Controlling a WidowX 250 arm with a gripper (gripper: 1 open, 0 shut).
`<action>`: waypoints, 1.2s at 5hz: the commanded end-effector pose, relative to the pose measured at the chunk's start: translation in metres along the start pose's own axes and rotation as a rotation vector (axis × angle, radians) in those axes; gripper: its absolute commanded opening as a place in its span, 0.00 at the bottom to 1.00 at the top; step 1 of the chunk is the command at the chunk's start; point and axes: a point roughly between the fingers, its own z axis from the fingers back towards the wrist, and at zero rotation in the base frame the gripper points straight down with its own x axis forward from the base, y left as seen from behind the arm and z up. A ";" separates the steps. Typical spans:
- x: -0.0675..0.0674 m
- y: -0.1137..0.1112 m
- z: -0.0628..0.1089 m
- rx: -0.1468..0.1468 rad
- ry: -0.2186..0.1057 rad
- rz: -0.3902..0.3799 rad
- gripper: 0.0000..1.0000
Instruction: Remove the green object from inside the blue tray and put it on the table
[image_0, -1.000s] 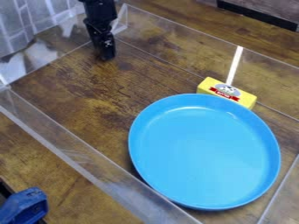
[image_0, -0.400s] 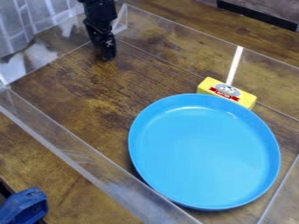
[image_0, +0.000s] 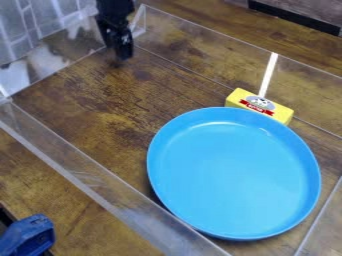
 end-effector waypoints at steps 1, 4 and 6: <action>0.004 0.017 0.055 0.123 -0.090 0.043 1.00; 0.017 -0.006 0.022 0.097 -0.150 0.034 1.00; 0.019 -0.004 0.026 0.047 -0.174 -0.110 1.00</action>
